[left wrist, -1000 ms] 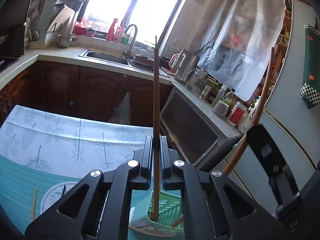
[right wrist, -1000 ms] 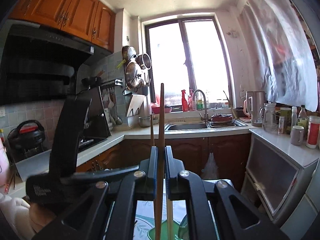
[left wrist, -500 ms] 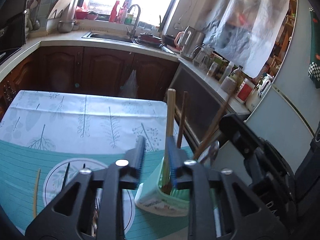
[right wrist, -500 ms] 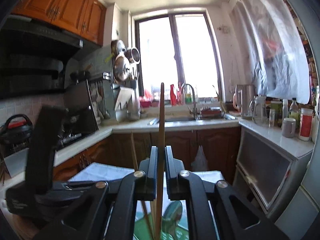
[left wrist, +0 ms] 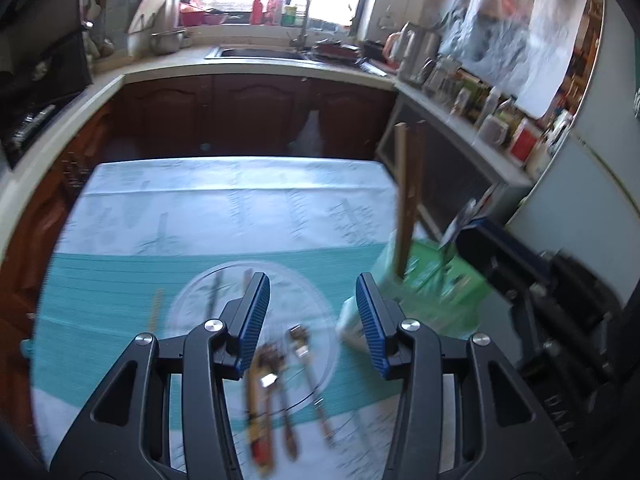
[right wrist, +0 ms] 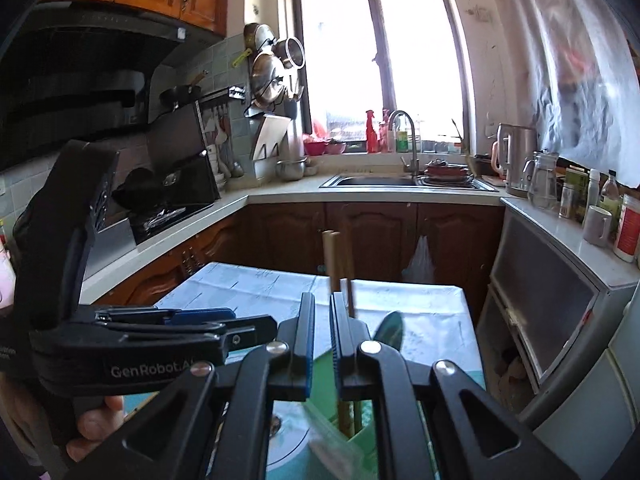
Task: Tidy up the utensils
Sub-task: 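Move both open tools back down toward the remaining chopsticks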
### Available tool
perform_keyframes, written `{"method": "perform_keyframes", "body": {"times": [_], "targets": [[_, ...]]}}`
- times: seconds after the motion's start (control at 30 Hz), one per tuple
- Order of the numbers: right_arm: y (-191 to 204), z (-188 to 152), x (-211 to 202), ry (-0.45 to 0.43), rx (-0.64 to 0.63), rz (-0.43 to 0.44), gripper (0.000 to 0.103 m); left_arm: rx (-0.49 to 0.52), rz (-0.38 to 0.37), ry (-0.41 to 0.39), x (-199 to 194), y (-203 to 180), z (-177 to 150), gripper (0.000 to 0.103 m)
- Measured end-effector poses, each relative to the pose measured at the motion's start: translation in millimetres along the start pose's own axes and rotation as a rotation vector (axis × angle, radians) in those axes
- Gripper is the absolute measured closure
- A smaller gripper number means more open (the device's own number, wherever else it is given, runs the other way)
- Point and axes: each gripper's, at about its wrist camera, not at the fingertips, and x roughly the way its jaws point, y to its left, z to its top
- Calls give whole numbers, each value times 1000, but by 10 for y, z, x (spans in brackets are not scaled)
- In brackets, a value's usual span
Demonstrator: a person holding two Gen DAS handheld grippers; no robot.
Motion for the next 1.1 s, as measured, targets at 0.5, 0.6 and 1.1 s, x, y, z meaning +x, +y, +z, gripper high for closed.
{"method": "perform_keyframes", "body": {"times": [0.5, 0.6, 1.1], "targets": [[912, 50, 23, 263, -114, 45, 81, -50, 213, 87, -698, 1176, -476, 47], [1000, 20, 119, 332, -96, 52, 81, -19, 182, 156, -647, 1248, -497, 40], [1013, 150, 1031, 822, -42, 68, 81, 96, 196, 392, 163, 1571, -286, 40]]}}
